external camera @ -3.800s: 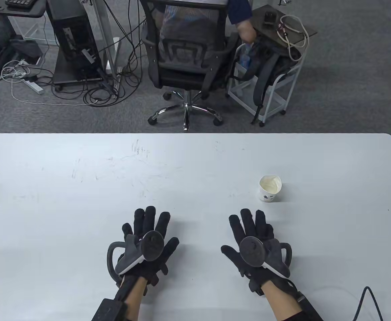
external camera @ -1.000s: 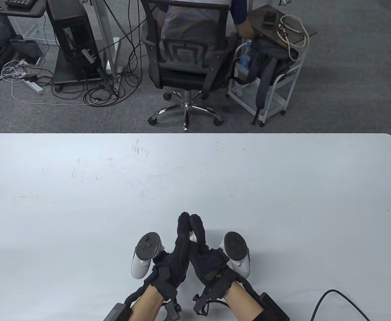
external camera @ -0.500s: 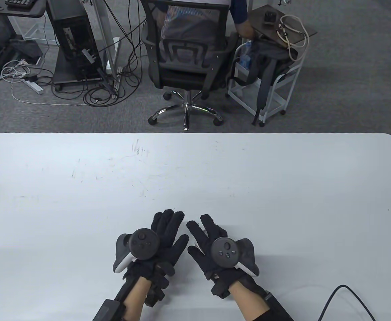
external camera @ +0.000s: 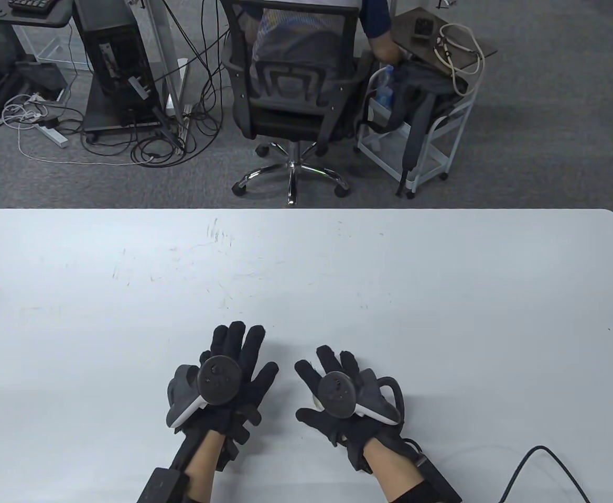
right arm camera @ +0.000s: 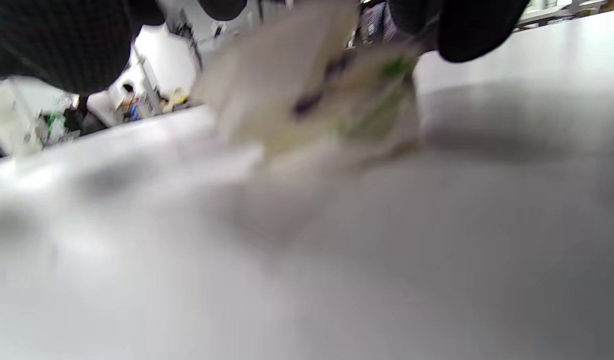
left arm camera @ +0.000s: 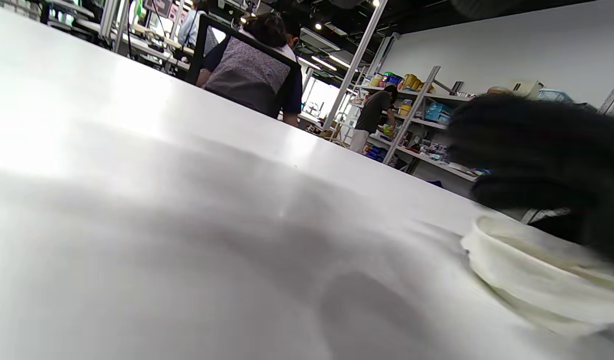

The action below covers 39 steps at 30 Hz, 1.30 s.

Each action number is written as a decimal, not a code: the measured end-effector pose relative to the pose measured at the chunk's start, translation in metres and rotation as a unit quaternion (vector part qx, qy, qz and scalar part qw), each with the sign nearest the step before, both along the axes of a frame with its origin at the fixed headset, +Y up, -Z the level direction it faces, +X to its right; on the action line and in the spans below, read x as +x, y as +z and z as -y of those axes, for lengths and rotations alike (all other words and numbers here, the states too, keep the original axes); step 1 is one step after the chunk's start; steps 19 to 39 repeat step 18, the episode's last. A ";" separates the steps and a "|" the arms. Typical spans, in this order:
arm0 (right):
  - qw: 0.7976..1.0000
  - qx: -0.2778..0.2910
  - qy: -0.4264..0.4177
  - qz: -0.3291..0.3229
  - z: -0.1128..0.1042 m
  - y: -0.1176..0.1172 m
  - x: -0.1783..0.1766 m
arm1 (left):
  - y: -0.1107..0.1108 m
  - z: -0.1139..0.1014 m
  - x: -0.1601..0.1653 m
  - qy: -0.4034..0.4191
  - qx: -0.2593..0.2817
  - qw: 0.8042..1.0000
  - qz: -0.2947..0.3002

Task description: Squeeze empty paper cup to crush flat

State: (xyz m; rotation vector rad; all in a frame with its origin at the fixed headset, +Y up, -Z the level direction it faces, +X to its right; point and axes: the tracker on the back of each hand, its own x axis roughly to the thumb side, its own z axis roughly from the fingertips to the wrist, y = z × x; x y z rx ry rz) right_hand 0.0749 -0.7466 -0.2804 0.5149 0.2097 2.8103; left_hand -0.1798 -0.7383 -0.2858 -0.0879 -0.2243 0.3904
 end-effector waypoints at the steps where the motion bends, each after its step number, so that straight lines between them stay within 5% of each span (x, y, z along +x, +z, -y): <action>1: 0.999 0.028 -0.020 0.031 -0.009 -0.002 0.010 | 0.000 -0.002 -0.002 -0.003 0.004 1.000 -0.005; 10: 0.978 0.142 -0.022 0.152 -0.026 -0.017 0.074 | -0.003 -0.004 -0.014 -0.039 0.014 0.999 -0.035; 18: 0.974 0.115 -0.001 0.193 -0.011 -0.025 0.094 | -0.009 0.012 -0.024 -0.048 -0.024 0.997 -0.055; 39: 0.974 0.115 -0.001 0.193 -0.011 -0.025 0.094 | -0.009 0.012 -0.024 -0.048 -0.024 0.997 -0.055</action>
